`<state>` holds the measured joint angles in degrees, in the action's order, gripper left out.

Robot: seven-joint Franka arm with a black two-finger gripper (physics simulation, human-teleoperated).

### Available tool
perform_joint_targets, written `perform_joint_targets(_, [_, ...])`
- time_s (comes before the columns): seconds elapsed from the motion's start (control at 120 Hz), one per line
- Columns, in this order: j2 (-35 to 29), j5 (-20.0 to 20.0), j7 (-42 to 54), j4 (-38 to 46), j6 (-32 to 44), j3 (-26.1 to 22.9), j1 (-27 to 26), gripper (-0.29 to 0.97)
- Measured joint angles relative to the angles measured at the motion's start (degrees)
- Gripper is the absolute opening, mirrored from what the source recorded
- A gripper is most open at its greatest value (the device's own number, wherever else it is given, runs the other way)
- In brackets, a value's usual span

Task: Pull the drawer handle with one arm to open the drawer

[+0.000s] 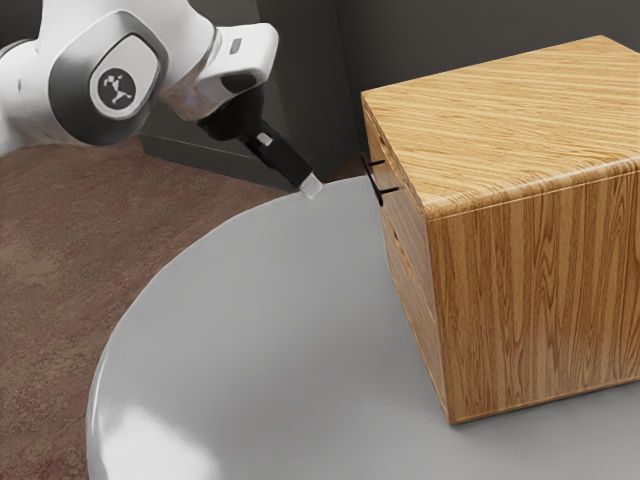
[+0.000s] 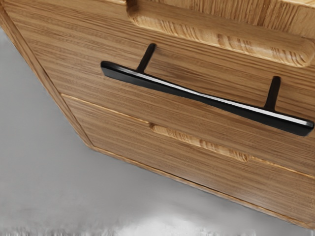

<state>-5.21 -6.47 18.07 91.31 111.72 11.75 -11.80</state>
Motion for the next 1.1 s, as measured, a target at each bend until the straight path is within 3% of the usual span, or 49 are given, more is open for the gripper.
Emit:
perform_joint_targets(0.258, [-0.9,0.3,-32.3,-0.5,-9.0,-0.5,0.3,0.68])
perform_joint_targets(0.483, [-0.9,1.3,-52.5,-1.9,-12.2,-0.4,0.3,0.68])
perform_joint_targets(0.775, [-0.9,1.3,-69.6,-1.8,-13.2,-0.3,0.1,0.68])
perform_joint_targets(1.1, [-1.0,1.3,-80.8,-1.4,-13.3,-0.2,0.0,0.68])
